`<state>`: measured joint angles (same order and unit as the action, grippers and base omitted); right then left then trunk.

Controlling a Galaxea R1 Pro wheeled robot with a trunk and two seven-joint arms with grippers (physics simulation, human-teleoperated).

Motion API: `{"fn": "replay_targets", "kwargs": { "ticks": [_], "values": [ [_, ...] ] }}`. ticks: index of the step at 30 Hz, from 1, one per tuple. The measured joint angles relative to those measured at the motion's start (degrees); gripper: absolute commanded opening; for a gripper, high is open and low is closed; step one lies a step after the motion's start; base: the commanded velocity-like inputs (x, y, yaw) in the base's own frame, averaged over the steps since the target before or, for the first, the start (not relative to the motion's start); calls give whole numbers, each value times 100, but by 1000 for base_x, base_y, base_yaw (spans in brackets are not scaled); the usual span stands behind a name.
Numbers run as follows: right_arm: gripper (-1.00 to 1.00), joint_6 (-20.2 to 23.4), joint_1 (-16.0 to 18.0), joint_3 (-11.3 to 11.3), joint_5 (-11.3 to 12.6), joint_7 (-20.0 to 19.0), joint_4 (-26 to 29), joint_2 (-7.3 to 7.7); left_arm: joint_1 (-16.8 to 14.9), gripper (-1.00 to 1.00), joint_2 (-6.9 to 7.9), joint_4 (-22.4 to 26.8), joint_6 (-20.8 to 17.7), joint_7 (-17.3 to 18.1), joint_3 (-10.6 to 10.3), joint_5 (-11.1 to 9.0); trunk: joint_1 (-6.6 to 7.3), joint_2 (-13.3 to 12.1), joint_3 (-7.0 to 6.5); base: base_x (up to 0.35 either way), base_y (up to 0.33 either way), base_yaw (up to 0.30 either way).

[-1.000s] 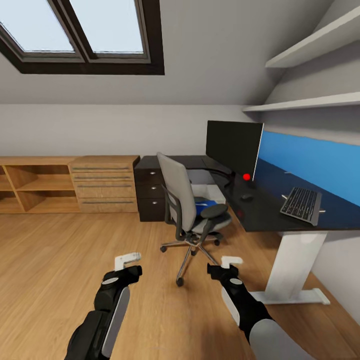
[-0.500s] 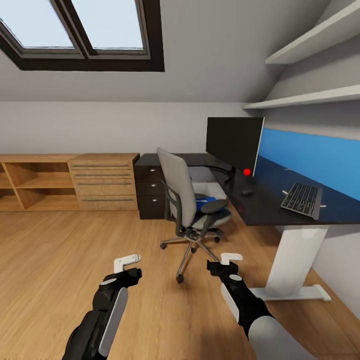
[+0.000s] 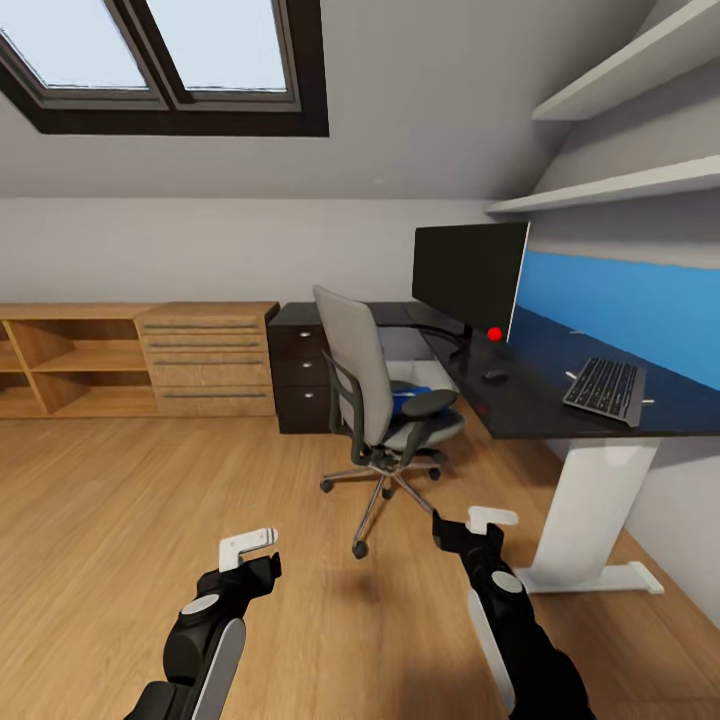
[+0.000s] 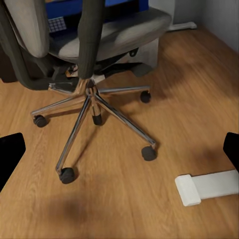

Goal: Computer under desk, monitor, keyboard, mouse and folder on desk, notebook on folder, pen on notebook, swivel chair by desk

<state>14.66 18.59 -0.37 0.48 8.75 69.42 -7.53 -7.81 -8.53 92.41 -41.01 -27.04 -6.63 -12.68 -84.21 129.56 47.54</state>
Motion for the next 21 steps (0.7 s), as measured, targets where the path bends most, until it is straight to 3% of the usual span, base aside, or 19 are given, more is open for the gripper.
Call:
{"fn": "replay_targets", "kwargs": {
  "ticks": [21],
  "values": [
    [100,-16,-51,-18,8,-15,63,-3,3,100,8,13,-2,0,-1,3,-461,842,377,0,0,0]
  ]
}}
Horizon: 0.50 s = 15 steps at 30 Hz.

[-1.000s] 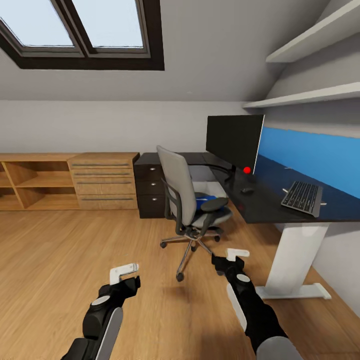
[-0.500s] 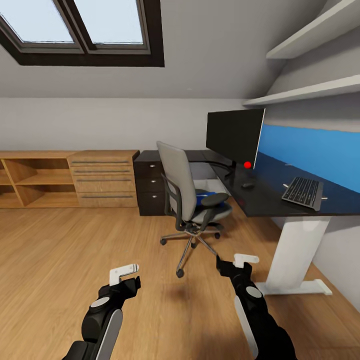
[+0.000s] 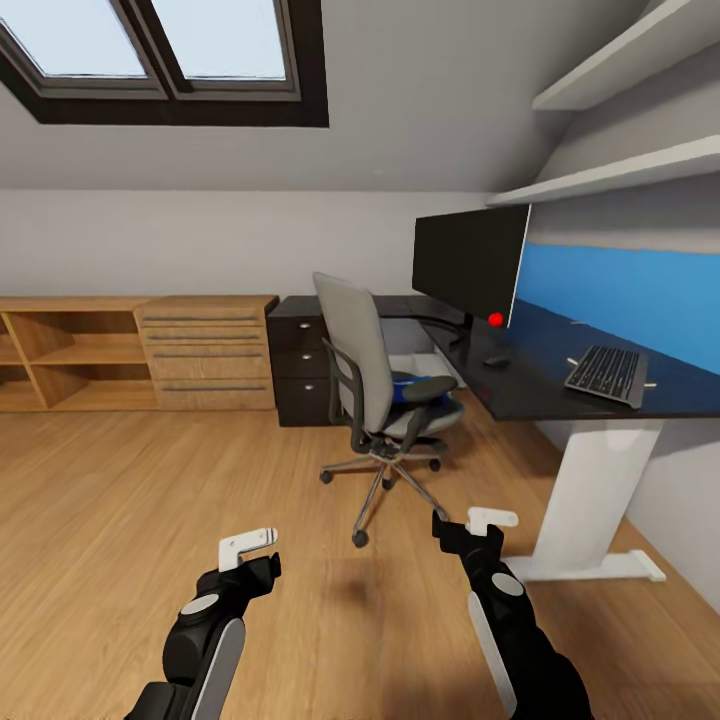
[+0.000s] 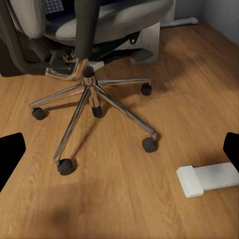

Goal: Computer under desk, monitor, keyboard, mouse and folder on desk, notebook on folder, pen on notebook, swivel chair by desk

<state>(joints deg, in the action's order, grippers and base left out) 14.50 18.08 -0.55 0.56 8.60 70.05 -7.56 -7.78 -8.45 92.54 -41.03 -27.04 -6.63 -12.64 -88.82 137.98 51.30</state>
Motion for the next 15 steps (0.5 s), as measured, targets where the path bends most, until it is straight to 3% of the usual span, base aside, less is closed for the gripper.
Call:
{"fn": "replay_targets", "kwargs": {
  "ticks": [15],
  "values": [
    [100,-14,0,0,-9,0,2,0,0,100,17,4,2,0,21,6,-292,525,277,0,0,0]
  ]
}}
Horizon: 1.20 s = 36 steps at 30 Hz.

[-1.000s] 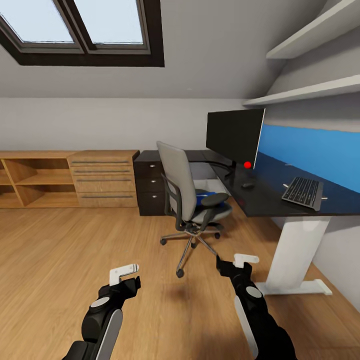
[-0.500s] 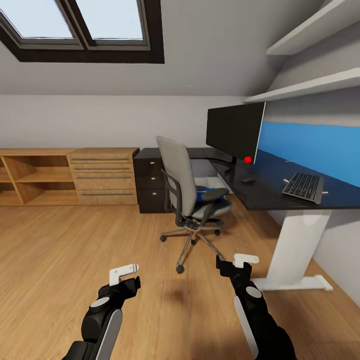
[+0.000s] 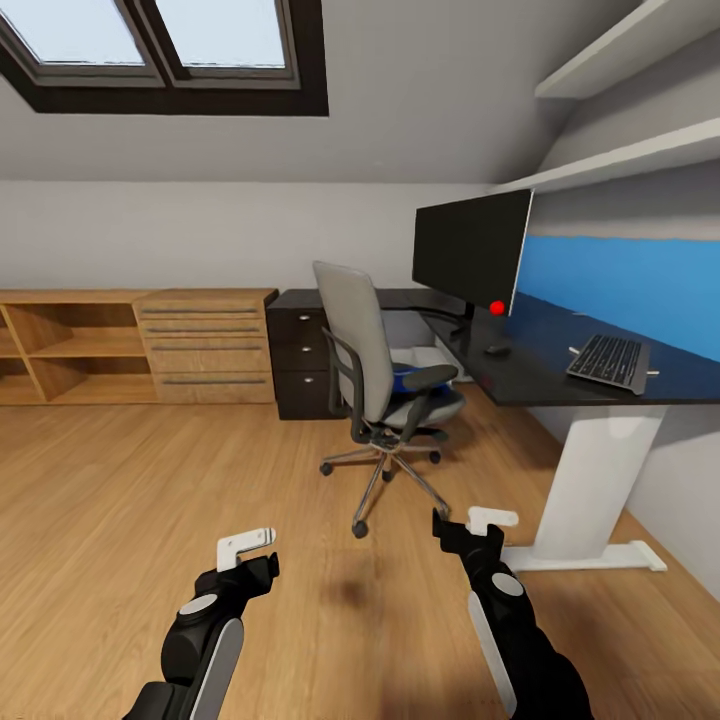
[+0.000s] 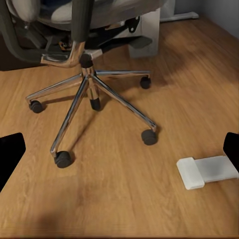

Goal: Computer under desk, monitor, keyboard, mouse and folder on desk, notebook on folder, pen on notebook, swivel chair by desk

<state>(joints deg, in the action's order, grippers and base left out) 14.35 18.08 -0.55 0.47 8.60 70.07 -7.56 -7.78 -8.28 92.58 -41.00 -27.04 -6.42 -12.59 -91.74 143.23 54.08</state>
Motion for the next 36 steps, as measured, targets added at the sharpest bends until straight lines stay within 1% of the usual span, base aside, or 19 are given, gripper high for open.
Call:
{"fn": "replay_targets", "kwargs": {
  "ticks": [5,10,13,14,18,23,25,26,27,28,31,33,34,36],
  "values": [
    [100,-1,0,6,1,-6,4,6,0,100,1,0,0,0,4,0,-13,7,111,0,0,0],
    [100,-1,0,3,-3,-13,-3,7,0,100,4,0,0,0,6,1,-13,7,112,0,0,0],
    [100,-4,0,1,-8,-16,-8,6,0,100,42,0,-4,5,6,-1,-13,7,112,0,0,0],
    [100,-17,0,1,-15,-15,-12,5,0,100,85,0,-9,9,6,-2,-13,7,112,0,0,0],
    [100,-97,0,-7,-25,-12,-85,10,0,100,157,0,-14,19,6,-6,-13,7,112,0,0,0],
    [100,-449,18,-21,-34,-7,-587,21,0,100,198,0,-13,29,3,-12,-13,7,112,0,0,0],
    [100,-549,89,-22,-38,-7,-843,26,0,100,203,0,-12,33,1,-14,-13,7,112,0,0,0],
    [100,-674,385,-23,-48,-6,-1278,32,0,100,206,-1,-12,37,-4,-17,-13,7,111,0,0,0],
    [100,-753,605,-23,-53,-7,-1554,34,0,100,207,0,-11,38,-5,-19,-13,7,111,0,0,0],
    [100,-939,1042,-24,-60,-5,-2124,42,0,100,206,-1,-12,40,-11,-22,-13,7,111,0,0,0],
    [100,-1260,1721,-22,-61,-1,-3049,81,0,100,205,0,-12,42,-23,-28,-13,7,111,0,0,0],
    [100,-1714,2455,-13,-51,8,-4237,199,-2,100,204,0,-4,43,-54,-33,-13,7,111,0,0,0],
    [100,-2084,2835,0,-35,12,-4919,289,-2,100,204,0,3,44,-76,-34,-13,7,111,0,0,0],
    [100,-2304,3002,9,-22,14,-5241,334,-2,100,203,0,8,44,-84,-34,-13,7,112,0,0,0]
  ]
}}
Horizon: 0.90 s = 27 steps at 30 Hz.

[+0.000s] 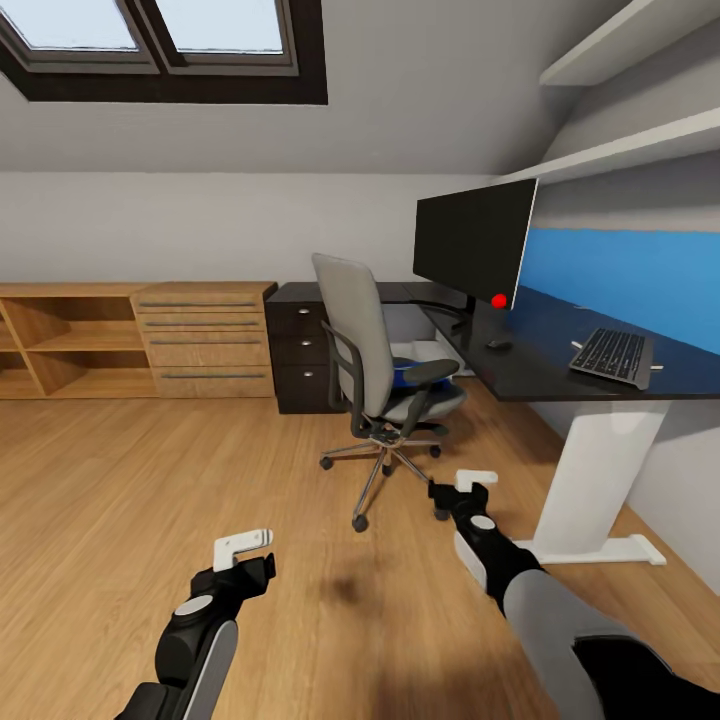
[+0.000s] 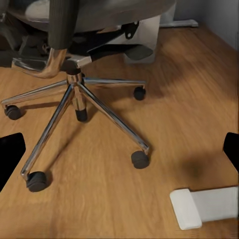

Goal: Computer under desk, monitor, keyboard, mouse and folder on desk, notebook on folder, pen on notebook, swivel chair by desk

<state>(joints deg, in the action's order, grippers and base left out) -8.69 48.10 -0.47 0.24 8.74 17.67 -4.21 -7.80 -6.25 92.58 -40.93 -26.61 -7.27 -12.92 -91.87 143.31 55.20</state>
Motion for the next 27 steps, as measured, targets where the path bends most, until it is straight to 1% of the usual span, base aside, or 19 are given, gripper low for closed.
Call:
{"fn": "replay_targets", "kwargs": {
  "ticks": [2,3,5,6,10,14,18,22,26,27],
  "values": [
    [100,-315,200,9,23,3,-401,51,1,100,0,0,7,0,-11,-1,0,0,0,0,0,0],
    [100,-362,228,13,29,3,-458,62,1,100,0,0,8,0,-12,-1,0,0,0,0,0,0],
    [100,-410,251,14,30,4,-499,71,1,100,0,0,9,0,-14,-1,0,0,0,54,0,0],
    [100,-526,265,14,30,6,-523,79,1,100,0,-2,6,0,-14,-1,1,0,0,144,0,0],
    [100,-770,272,14,30,13,-545,80,-1,100,0,-3,3,2,-15,-1,2,0,0,204,0,0],
    [100,-869,273,18,36,19,-552,82,1,100,0,-1,-4,1,-15,-1,1,0,0,132,0,0],
    [100,-948,274,29,90,24,-552,92,0,100,-4,-1,-13,0,-20,-1,0,0,0,45,0,0],
    [100,-1071,275,83,269,38,-550,121,0,100,-1,-2,-20,0,-28,-1,0,0,0,15,0,0],
    [100,-1169,275,116,472,51,-549,187,1,100,-1,-6,-23,0,-31,-1,0,0,0,26,0,0],
    [100,-1202,275,125,589,49,-549,222,1,100,0,-4,-22,0,-31,-1,1,0,0,201,-5,0]
  ]
}}
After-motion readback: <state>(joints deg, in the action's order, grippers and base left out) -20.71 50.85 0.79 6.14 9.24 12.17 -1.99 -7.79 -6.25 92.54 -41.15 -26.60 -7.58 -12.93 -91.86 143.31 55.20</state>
